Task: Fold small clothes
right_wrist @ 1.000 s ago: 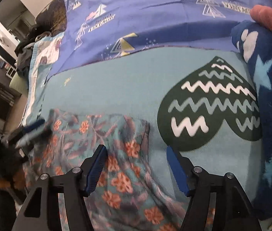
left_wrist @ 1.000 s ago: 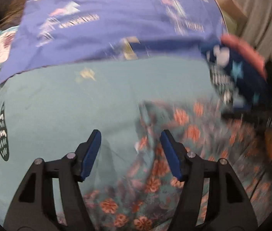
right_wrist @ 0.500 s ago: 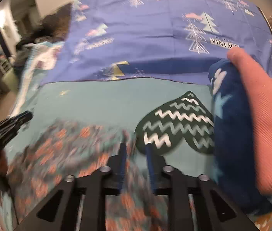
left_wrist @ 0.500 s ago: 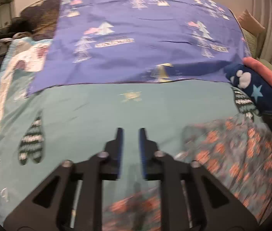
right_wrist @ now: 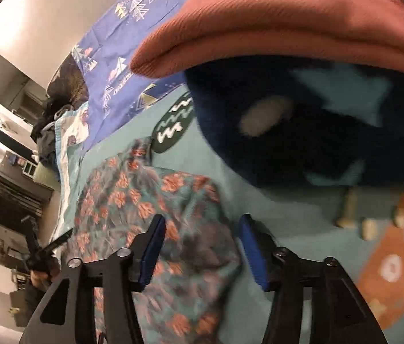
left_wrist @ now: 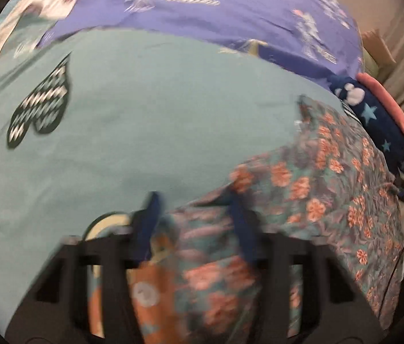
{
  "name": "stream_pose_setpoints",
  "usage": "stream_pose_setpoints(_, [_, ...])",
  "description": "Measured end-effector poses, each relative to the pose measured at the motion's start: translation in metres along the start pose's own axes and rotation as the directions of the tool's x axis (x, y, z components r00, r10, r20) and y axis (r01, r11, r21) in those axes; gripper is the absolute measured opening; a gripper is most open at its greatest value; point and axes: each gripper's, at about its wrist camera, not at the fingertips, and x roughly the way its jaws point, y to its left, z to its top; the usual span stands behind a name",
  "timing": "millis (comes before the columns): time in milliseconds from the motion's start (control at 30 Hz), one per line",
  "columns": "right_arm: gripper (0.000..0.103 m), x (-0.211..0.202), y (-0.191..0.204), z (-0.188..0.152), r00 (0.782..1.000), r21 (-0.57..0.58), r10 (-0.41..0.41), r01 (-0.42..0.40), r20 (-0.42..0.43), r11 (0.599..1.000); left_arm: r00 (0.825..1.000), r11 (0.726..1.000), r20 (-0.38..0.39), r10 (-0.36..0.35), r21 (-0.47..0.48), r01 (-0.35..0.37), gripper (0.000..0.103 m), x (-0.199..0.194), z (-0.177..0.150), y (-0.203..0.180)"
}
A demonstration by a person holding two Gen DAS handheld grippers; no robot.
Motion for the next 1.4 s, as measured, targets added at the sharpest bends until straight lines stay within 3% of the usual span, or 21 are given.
stream_pose_setpoints(100, [0.006,0.014,0.02,-0.001,0.987,-0.09,-0.161,0.16,0.001,0.983,0.994,0.993,0.05,0.094,0.065,-0.097,0.006,-0.005,0.004,-0.019])
stream_pose_setpoints(167, [0.006,-0.004,0.02,0.001,0.979,-0.043,-0.19,0.194,0.073,0.98,0.971,0.971,0.116,0.209,0.094,-0.22,0.005,-0.013,0.005,-0.022])
stream_pose_setpoints(233, [0.005,-0.014,0.011,0.005,0.968,-0.032,-0.231,0.235,0.095,0.971,0.965,0.966,0.106,0.24,0.078,-0.248,0.005,-0.014,0.006,-0.013])
stream_pose_setpoints(300, [0.008,-0.02,0.001,0.008,0.907,-0.036,-0.393,0.402,0.15,0.915,0.96,0.962,0.099,0.264,0.05,-0.269,0.004,-0.015,0.005,-0.002])
stream_pose_setpoints(333, [0.008,-0.024,-0.008,0.01,0.905,-0.042,-0.398,0.408,0.15,0.912,0.959,0.963,0.106,0.263,0.039,-0.268,0.004,-0.017,0.003,0.002])
stream_pose_setpoints(400, [0.011,-0.036,-0.019,0.006,0.948,-0.001,-0.293,0.295,0.122,0.955,0.964,0.971,0.122,0.236,0.0,-0.238,0.005,-0.025,0.001,0.012])
stream_pose_setpoints(467, [0.012,-0.047,-0.018,-0.001,0.962,-0.007,-0.248,0.25,0.115,0.968,0.962,0.972,0.145,0.232,-0.051,-0.227,0.006,-0.036,-0.001,0.018])
stream_pose_setpoints(533, [0.029,-0.058,-0.011,-0.014,0.975,-0.047,-0.202,0.207,0.091,0.977,0.961,0.973,0.159,0.226,-0.087,-0.214,0.014,-0.048,-0.003,0.024])
stream_pose_setpoints(633, [0.066,-0.067,-0.001,-0.037,0.993,-0.062,-0.094,0.098,0.067,0.993,0.972,0.984,0.168,0.163,-0.106,-0.146,0.042,-0.063,-0.015,0.024])
stream_pose_setpoints(667, [0.066,-0.062,0.001,-0.042,0.997,-0.062,-0.061,0.064,0.051,0.996,0.977,0.987,0.157,0.142,-0.1,-0.127,0.056,-0.062,-0.019,0.023])
stream_pose_setpoints(700, [0.06,-0.051,0.004,-0.046,0.998,-0.08,-0.064,0.063,-0.005,0.995,0.982,0.989,0.137,0.13,-0.088,-0.119,0.059,-0.058,-0.024,0.02])
stream_pose_setpoints(733, [0.009,-0.044,0.007,-0.049,0.994,-0.097,-0.107,0.104,-0.023,0.99,0.985,0.989,0.107,0.138,-0.071,-0.131,0.059,-0.051,-0.028,0.017])
stream_pose_setpoints(800, [0.0,-0.033,0.005,-0.049,0.97,-0.09,-0.244,0.242,-0.005,0.966,0.977,0.979,0.056,0.205,-0.023,-0.204,0.053,-0.034,-0.038,0.01])
stream_pose_setpoints(900, [0.003,-0.056,-0.02,-0.042,0.845,0.018,-0.516,0.519,0.14,0.855,0.952,0.952,0.031,0.305,-0.026,-0.304,0.044,-0.027,-0.052,0.015])
stream_pose_setpoints(1000, [0.005,-0.09,-0.045,-0.061,0.97,0.096,-0.23,0.222,0.077,0.97,0.974,0.969,0.04,0.221,-0.123,-0.215,0.044,-0.049,-0.067,0.031])
stream_pose_setpoints(1033, [0.008,-0.101,-0.04,-0.072,0.986,0.067,-0.153,0.149,0.068,0.987,0.981,0.975,0.054,0.185,-0.137,-0.176,0.044,-0.06,-0.073,0.033])
stream_pose_setpoints(1100, [0.018,-0.118,-0.023,-0.091,0.983,-0.009,-0.16,0.162,0.09,0.987,0.99,0.984,0.069,0.126,-0.138,-0.116,0.051,-0.077,-0.084,0.027])
stream_pose_setpoints(1233, [0.073,-0.117,0.003,-0.119,0.999,-0.051,-0.02,0.023,0.045,0.998,0.997,0.996,0.078,-0.015,-0.092,0.022,0.072,-0.091,-0.105,0.005])
stream_pose_setpoints(1300, [0.072,-0.092,0.009,-0.127,1.0,-0.053,-0.02,0.02,-0.003,0.998,0.998,0.998,0.064,-0.018,-0.061,0.022,0.069,-0.085,-0.114,-0.006])
stream_pose_setpoints(1367, [0.018,-0.071,0.013,-0.13,0.991,-0.101,-0.136,0.134,-0.013,0.986,0.998,0.999,0.054,0.038,-0.006,-0.038,0.043,-0.069,-0.12,-0.013])
stream_pose_setpoints(1400, [0.006,-0.067,0.01,-0.133,0.978,-0.128,-0.209,0.208,0.001,0.97,0.997,1.0,0.073,0.023,-0.005,-0.022,0.036,-0.071,-0.121,-0.013])
